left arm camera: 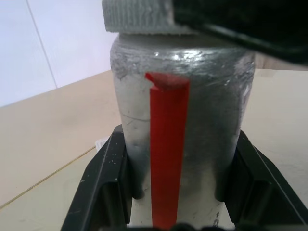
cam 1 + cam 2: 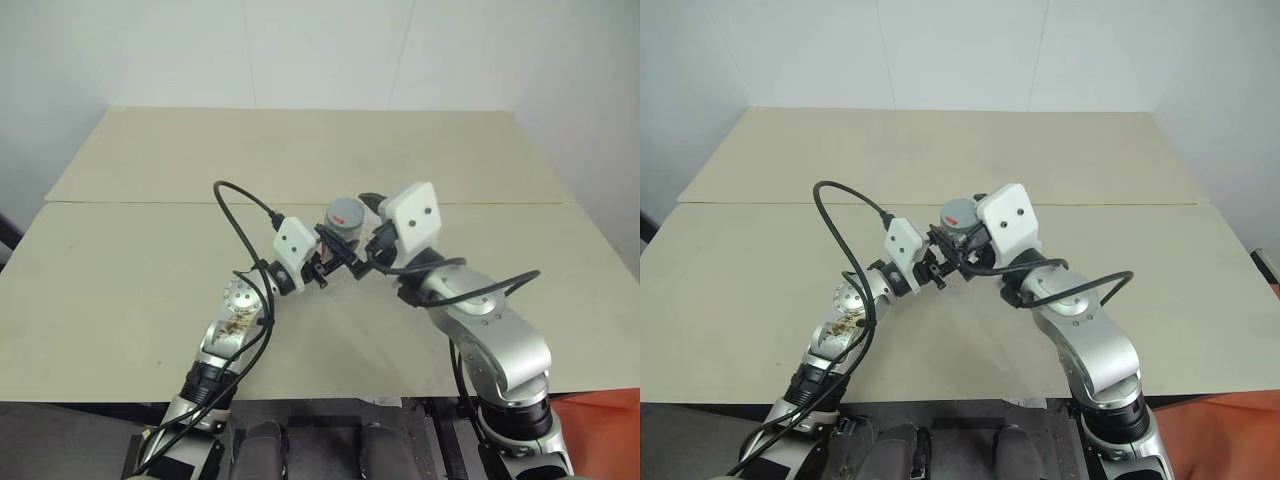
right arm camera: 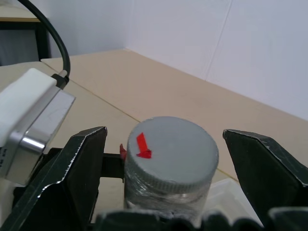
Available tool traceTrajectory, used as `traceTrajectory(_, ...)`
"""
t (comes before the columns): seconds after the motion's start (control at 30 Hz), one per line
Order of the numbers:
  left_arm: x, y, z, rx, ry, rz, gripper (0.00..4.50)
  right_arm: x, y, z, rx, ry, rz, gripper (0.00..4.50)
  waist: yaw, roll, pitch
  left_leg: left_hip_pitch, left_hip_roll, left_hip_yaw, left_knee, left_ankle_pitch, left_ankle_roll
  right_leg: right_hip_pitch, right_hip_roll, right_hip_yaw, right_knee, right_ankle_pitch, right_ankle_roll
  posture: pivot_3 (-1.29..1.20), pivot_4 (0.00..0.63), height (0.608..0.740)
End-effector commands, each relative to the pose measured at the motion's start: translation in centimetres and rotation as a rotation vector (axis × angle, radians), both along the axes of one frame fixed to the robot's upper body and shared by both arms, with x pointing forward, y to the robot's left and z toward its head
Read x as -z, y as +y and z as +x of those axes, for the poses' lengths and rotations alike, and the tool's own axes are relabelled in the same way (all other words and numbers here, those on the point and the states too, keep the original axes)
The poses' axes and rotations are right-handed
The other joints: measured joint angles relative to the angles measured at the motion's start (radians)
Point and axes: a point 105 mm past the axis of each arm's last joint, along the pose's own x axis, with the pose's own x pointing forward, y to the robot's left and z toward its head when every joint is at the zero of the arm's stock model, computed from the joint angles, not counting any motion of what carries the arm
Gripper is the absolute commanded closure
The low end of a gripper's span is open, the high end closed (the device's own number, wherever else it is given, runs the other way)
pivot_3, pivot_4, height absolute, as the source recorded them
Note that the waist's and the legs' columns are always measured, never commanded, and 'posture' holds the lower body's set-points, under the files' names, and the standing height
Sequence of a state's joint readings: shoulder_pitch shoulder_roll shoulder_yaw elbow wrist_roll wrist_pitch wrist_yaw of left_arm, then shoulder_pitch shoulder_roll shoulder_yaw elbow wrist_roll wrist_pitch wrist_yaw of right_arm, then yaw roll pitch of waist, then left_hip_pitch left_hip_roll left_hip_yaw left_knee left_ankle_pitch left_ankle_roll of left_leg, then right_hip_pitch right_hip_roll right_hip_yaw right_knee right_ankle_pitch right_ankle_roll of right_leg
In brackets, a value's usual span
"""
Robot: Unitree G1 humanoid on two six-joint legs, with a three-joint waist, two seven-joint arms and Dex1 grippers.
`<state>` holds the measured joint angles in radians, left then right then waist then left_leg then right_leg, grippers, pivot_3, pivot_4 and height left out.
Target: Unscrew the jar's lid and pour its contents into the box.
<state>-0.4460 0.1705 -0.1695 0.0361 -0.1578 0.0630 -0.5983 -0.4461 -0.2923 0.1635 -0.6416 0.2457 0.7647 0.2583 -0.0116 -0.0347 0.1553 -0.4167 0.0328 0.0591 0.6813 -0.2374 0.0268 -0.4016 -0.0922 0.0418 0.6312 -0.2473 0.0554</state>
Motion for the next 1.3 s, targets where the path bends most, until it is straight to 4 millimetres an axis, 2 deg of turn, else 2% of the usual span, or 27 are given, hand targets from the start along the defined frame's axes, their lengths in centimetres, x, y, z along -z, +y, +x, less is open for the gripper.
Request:
traceTrajectory(0.03,-1.01,-0.01,-0.19,-0.004,-0.045,-0.027,2.48,-1.16,-0.36,-0.24,0.004,-0.06,0.035,0.0,0.0,0.0,0.0,0.0,0.0,0.0,0.0,0.0,0.0,0.0,0.0,0.0,0.0,0.0,0.0,0.0,0.15,0.74)
traceTrajectory(0.4,-1.03,-0.14,-0.2,0.001,-0.039,-0.037,2.48,-0.72,-0.27,0.02,0.0,-0.045,0.045,0.0,0.0,0.0,0.0,0.0,0.0,0.0,0.0,0.0,0.0,0.0,0.0,0.0,0.0,0.0,0.0,0.0,0.15,0.74)
traceTrajectory(0.53,-0.86,-0.15,-0.2,0.0,-0.038,-0.032,2.48,-0.64,-0.28,0.03,0.002,-0.046,0.041,0.89,0.0,0.0,0.0,0.0,0.0,0.0,0.0,0.0,0.0,0.0,0.0,0.0,0.0,0.0,0.0,0.0,0.15,0.74)
traceTrajectory(1.13,-0.59,-0.27,-0.25,0.014,-0.026,-0.034,2.48,-0.76,-0.32,0.4,0.012,-0.055,0.06,0.89,0.0,0.0,0.0,0.0,0.0,0.0,0.0,0.0,0.0,0.0,0.0,0.0,0.0,0.0,0.0,0.0,0.15,0.74)
traceTrajectory(1.27,-0.58,-0.3,-0.23,0.014,-0.028,-0.032,2.48,-0.63,-0.27,0.39,0.009,-0.051,0.058,1.69,0.0,0.0,0.0,0.0,0.0,0.0,0.0,0.0,0.0,0.0,0.0,0.0,0.0,0.0,0.0,0.0,0.15,0.74)
traceTrajectory(1.3,-0.62,-0.3,-0.21,0.012,-0.027,-0.037,2.48,-0.6,-0.28,0.39,0.01,-0.051,0.056,1.69,0.0,0.0,0.0,0.0,0.0,0.0,0.0,0.0,0.0,0.0,0.0,0.0,0.0,0.0,0.0,0.0,0.15,0.74)
